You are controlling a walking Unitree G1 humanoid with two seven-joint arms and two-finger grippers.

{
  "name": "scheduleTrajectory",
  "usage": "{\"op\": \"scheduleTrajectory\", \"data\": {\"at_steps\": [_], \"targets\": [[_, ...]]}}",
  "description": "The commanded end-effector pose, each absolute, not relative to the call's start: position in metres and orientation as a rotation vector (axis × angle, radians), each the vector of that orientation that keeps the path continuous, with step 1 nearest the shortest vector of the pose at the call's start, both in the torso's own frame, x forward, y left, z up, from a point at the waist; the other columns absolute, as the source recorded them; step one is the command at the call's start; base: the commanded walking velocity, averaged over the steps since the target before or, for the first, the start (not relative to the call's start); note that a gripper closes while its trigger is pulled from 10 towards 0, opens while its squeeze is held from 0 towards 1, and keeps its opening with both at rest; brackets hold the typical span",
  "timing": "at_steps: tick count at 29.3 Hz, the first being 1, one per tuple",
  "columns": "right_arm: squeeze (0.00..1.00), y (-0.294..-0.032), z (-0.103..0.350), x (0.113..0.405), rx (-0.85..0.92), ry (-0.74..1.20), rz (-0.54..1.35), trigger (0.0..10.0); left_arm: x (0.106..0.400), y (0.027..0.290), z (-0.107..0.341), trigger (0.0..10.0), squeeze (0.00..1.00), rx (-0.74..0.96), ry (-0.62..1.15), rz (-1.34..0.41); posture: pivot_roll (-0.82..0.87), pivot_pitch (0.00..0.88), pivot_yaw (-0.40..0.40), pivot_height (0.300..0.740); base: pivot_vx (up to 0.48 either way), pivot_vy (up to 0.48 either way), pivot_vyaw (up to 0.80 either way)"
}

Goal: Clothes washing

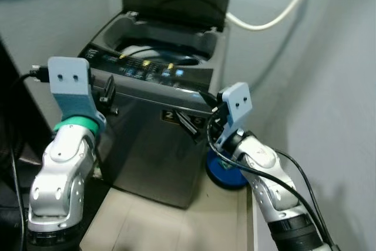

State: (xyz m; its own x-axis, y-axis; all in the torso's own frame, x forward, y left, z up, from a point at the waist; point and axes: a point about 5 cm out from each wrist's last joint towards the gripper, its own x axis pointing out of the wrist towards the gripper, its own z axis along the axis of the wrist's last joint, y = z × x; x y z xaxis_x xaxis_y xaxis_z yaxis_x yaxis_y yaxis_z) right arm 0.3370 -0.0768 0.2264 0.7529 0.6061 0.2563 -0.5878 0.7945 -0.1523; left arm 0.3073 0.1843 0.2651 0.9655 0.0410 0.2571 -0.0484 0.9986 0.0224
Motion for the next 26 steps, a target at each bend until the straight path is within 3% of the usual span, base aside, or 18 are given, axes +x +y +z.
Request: {"op": "scheduleTrajectory", "data": {"at_steps": [1,4,9,17,22,26], "targets": [[0.00,-0.085,0.212,0.340,-0.088,-0.257,0.613,10.0,0.311,0.182,0.248,10.0,0.00,0.040,-0.199,0.029,0.02,0.071,-0.038,0.740,0.000,0.000,0.80],[0.00,-0.096,0.186,0.342,-0.138,-0.176,0.543,10.0,0.310,0.189,0.211,10.0,0.00,0.120,-0.088,0.075,0.01,0.070,-0.032,0.740,0.000,0.000,0.80],[0.00,-0.109,0.170,0.342,-0.161,-0.132,0.444,10.0,0.305,0.199,0.190,10.0,0.00,0.148,-0.043,0.141,0.00,0.067,-0.031,0.740,0.000,0.000,0.80],[0.00,-0.148,0.162,0.342,-0.011,-0.121,0.288,10.0,0.300,0.209,0.173,10.0,0.00,0.047,-0.054,0.180,0.00,0.061,-0.032,0.740,0.000,0.000,0.80],[0.00,-0.173,0.150,0.337,-0.041,-0.098,0.241,10.0,0.292,0.209,0.144,10.0,0.00,0.005,-0.015,0.155,0.00,0.059,-0.034,0.740,0.000,0.000,0.80],[0.00,-0.177,0.144,0.335,-0.041,-0.082,0.227,10.0,0.291,0.207,0.138,10.0,0.00,0.002,-0.009,0.148,0.00,0.060,-0.035,0.740,0.000,0.000,0.80]]}}
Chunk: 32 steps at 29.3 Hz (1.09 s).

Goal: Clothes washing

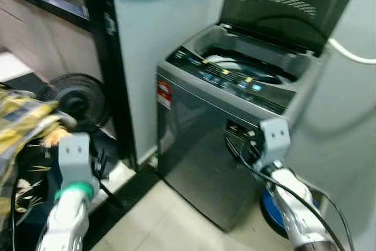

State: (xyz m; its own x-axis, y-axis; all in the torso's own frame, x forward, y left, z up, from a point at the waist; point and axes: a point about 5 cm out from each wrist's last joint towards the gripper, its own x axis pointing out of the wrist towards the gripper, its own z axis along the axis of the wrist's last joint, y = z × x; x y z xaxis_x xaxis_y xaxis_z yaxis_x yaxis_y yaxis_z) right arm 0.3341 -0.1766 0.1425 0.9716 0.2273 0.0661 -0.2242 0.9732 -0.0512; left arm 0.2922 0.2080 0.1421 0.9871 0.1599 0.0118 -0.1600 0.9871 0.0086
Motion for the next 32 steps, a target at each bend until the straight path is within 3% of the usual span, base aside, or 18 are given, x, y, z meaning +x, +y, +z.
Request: {"op": "scheduleTrajectory", "data": {"at_steps": [1,16,32], "targets": [[0.00,-0.177,0.141,0.334,-0.042,-0.076,0.224,10.0,0.290,0.206,0.135,10.0,0.00,0.007,0.001,0.147,0.00,0.059,-0.029,0.740,0.000,0.000,0.80],[0.00,-0.166,0.128,0.327,0.007,-0.080,0.188,10.0,0.295,0.206,0.130,10.0,0.00,0.069,0.018,0.084,0.05,0.066,0.070,0.740,0.000,0.000,0.80],[0.00,-0.156,0.126,0.329,0.007,-0.079,0.231,10.0,0.294,0.207,0.130,10.0,0.00,0.091,-0.022,0.082,0.05,0.066,0.030,0.740,0.000,0.000,0.80]]}}
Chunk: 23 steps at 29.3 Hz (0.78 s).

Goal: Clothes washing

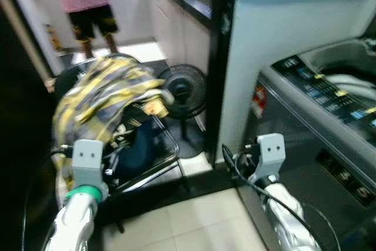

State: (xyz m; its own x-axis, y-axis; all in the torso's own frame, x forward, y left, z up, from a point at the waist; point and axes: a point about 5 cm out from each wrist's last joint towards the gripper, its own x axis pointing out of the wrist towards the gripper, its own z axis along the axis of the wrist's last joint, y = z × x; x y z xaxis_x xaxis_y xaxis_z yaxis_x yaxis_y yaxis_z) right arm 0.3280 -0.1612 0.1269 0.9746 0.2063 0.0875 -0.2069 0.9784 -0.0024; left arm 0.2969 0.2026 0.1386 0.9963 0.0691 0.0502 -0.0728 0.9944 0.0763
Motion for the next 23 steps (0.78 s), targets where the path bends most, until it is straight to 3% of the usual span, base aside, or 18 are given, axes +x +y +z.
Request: {"op": "scheduleTrajectory", "data": {"at_steps": [1,9,16,23], "targets": [[0.00,-0.153,0.127,0.329,-0.006,-0.080,0.245,10.0,0.295,0.207,0.130,10.0,0.00,0.093,-0.026,0.076,0.05,0.065,0.012,0.740,0.000,0.000,0.80],[0.00,-0.157,0.153,0.333,-0.063,-0.119,0.264,10.0,0.302,0.204,0.130,10.0,0.00,0.111,-0.044,0.064,0.00,0.070,-0.040,0.740,0.000,0.000,0.80],[0.00,-0.159,0.151,0.332,-0.042,-0.124,0.265,10.0,0.304,0.202,0.123,10.0,0.00,0.081,-0.019,0.085,0.01,0.068,-0.015,0.740,0.000,0.000,0.80],[0.00,-0.146,0.130,0.327,0.031,-0.074,0.262,10.0,0.297,0.202,0.118,10.0,0.00,0.059,-0.010,0.104,0.01,0.073,-0.002,0.740,0.000,0.000,0.00]]}}
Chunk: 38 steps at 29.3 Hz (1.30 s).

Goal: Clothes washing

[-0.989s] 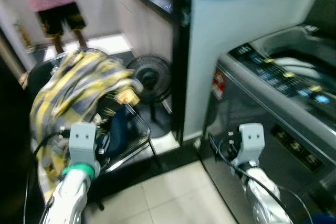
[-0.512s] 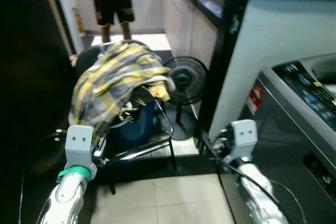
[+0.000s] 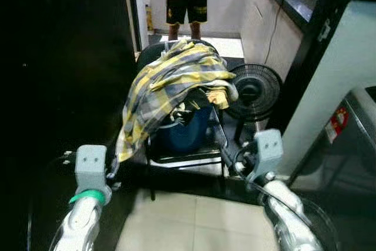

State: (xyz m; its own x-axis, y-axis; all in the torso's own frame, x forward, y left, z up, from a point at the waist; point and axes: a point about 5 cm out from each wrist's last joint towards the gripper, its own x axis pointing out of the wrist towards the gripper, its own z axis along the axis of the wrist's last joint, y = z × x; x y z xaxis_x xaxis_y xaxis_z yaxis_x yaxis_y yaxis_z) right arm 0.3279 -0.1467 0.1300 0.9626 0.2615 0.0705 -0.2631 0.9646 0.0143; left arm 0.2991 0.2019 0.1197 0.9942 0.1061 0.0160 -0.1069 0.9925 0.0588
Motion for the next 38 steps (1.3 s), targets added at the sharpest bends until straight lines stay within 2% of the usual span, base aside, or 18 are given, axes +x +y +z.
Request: {"op": "scheduleTrajectory", "data": {"at_steps": [1,6,18,29,36,38], "targets": [[0.00,-0.146,0.130,0.327,0.032,-0.069,0.268,10.0,0.297,0.202,0.118,10.0,0.00,0.057,-0.010,0.103,0.01,0.074,-0.005,0.740,0.000,0.000,0.00],[0.00,-0.150,0.132,0.328,-0.002,-0.053,0.287,10.0,0.295,0.197,0.123,10.0,0.00,0.051,-0.043,0.088,0.01,0.078,-0.042,0.740,0.000,0.000,0.00],[0.00,-0.149,0.134,0.331,-0.022,-0.073,0.276,10.0,0.299,0.186,0.126,10.0,0.00,0.017,-0.080,0.076,-0.02,0.058,-0.015,0.740,0.000,0.000,0.00],[0.00,-0.149,0.133,0.328,-0.028,-0.070,0.273,10.0,0.302,0.178,0.129,10.0,0.00,0.026,-0.094,0.057,-0.03,0.048,-0.011,0.740,0.385,0.000,0.00],[0.00,-0.148,0.132,0.327,-0.019,-0.060,0.284,10.0,0.303,0.178,0.128,10.0,0.00,0.025,-0.094,0.057,-0.03,0.049,-0.011,0.740,0.396,0.000,-0.80],[0.00,-0.148,0.133,0.327,-0.029,-0.070,0.290,10.0,0.303,0.179,0.129,10.0,0.00,0.027,-0.095,0.061,-0.03,0.054,-0.016,0.740,0.394,0.000,0.00]]}}
